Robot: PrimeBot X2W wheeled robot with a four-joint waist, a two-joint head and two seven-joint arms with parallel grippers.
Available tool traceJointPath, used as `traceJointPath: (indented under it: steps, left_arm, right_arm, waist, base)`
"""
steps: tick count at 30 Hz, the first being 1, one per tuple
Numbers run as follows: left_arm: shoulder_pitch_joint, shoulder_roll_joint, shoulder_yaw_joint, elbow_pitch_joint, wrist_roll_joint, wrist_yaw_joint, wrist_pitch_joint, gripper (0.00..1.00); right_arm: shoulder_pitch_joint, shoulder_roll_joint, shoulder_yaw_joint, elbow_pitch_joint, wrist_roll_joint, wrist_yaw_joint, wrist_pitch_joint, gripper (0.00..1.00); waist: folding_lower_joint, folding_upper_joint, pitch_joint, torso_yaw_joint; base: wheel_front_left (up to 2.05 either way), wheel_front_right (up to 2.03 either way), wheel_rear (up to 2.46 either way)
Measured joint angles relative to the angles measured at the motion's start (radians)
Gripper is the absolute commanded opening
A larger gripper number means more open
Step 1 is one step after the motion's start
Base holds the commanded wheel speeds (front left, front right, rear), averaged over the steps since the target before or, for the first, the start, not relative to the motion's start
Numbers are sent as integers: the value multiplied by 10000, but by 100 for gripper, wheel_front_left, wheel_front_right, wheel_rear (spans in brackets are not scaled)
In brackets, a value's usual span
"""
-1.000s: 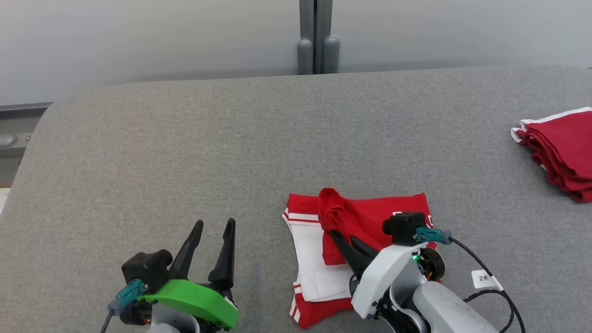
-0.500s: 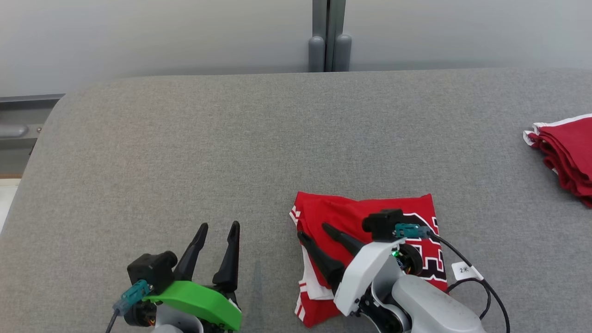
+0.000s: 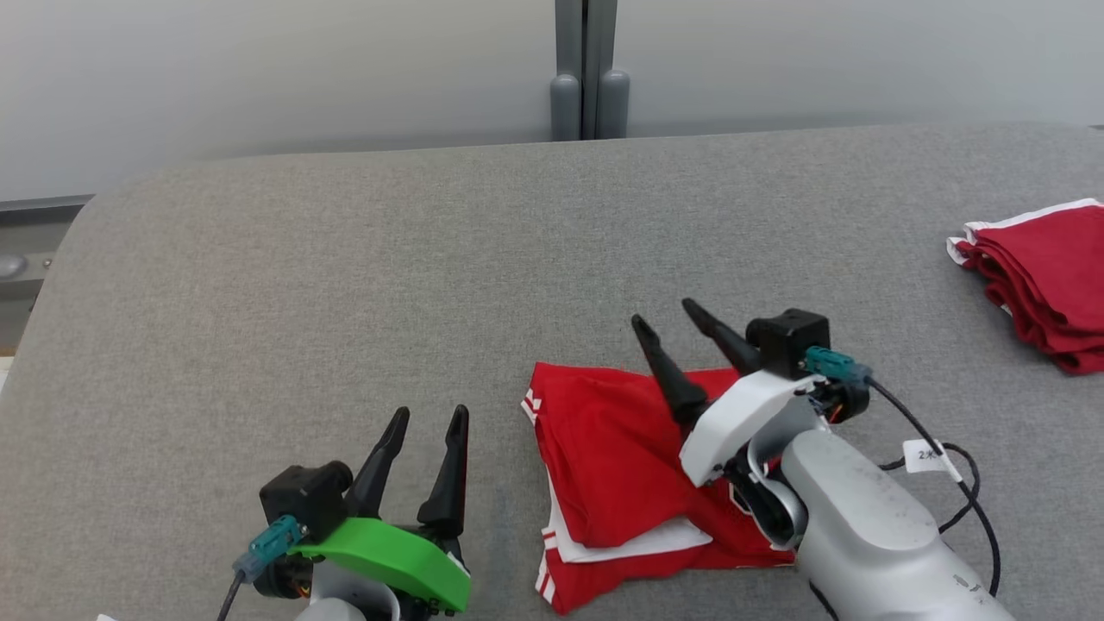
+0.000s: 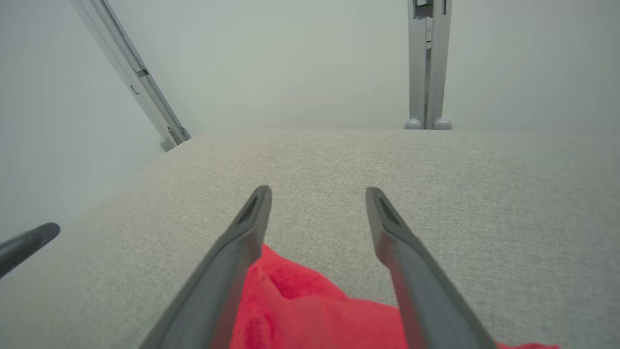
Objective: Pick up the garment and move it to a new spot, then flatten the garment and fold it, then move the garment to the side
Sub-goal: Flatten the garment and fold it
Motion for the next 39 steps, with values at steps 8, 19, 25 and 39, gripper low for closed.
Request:
traceJointPath:
  steps: [8, 19, 25, 39]
  left_arm:
    - [-4, -341, 303, 23, 395, -146, -23, 100]
    - [190, -725, 1016, 117, 1001, -529, -23, 100]
    - [215, -767, 1383, 121, 1225, -648, -35, 100]
    - [255, -853, 1822, 123, 1544, -802, -35, 100]
  right_arm:
    - [1039, -8, -2817, -1488, -2963, 0, -40, 100]
    - [3070, -10, -3068, -2821, -4892, 0, 46, 0]
    - [3403, -2, -1971, -2274, -4966, 0, 58, 0]
    - [2832, 0, 326, -1087, -4165, 0, -38, 0]
  waist:
    - [0, 0, -104, -304]
    - [0, 0, -84, -410]
    - [0, 0, 13, -225]
    - [0, 0, 250, 286]
  base:
    - [0, 0, 0]
    - [0, 0, 0]
    - [0, 0, 0]
    - [0, 0, 0]
